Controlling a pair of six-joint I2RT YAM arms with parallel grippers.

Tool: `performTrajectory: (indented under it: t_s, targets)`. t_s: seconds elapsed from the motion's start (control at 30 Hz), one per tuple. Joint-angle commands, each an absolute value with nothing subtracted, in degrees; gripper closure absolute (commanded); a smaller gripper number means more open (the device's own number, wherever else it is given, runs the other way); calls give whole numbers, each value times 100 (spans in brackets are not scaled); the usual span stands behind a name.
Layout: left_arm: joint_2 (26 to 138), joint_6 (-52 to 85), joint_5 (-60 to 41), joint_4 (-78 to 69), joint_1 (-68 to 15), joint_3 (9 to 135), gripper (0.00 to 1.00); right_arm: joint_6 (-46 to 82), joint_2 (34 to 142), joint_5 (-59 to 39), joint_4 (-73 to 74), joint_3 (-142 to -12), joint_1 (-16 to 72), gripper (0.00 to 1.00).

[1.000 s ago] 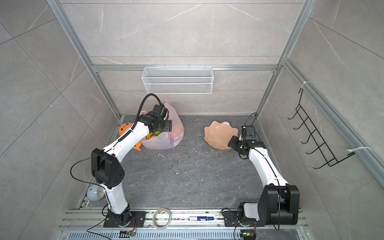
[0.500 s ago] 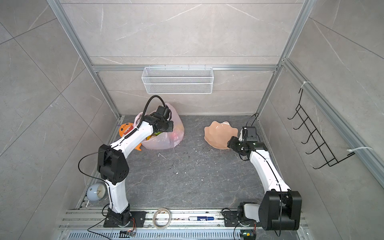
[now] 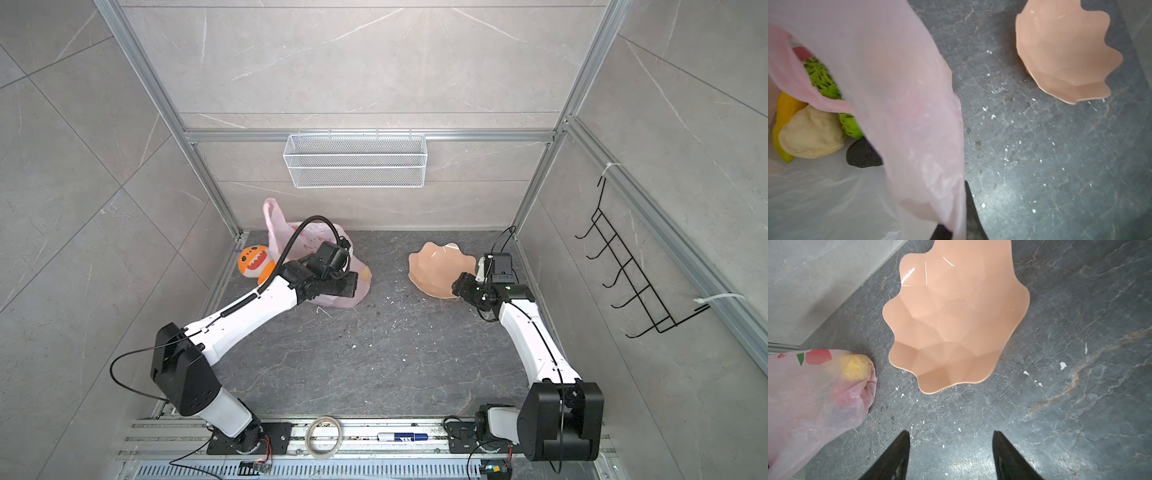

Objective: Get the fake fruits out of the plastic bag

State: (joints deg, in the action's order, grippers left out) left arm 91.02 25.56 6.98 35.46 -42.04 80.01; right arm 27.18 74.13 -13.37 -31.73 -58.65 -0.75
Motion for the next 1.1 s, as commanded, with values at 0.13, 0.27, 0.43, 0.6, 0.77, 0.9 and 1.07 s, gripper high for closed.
performTrajectory:
  t_s: [0.13, 0.27, 0.43, 0.6, 0.77, 0.9, 1.07]
  targets:
    - [8724, 3574, 1212, 2959, -5273, 7747, 100, 2579, 7166, -1433, -3270, -5897, -28, 35]
    - [8737, 4037, 1370, 2567, -5745, 7647, 100, 2539, 7097, -1415, -3327, -5905, -33, 35]
    - [9033, 4267, 1440, 2256, -6172, 7757, 98, 2538, 7118, -1440, -3316, -5941, -29, 35]
    - [9028, 4109, 1718, 2777, -6230, 8022, 70, 2566, 7180, -1582, -3259, -5930, -26, 35]
    - [8618, 3683, 2254, 4206, -6226, 8864, 34, 2549, 7251, -1628, -3272, -6050, 129, 35]
    - [8501, 3344, 2661, 5769, -6230, 10040, 18, 2539, 7269, -1506, -3361, -6218, 464, 35]
    - [8718, 3007, 3477, 7647, -6192, 11610, 5, 2555, 7251, -1192, -3509, -6330, 982, 35]
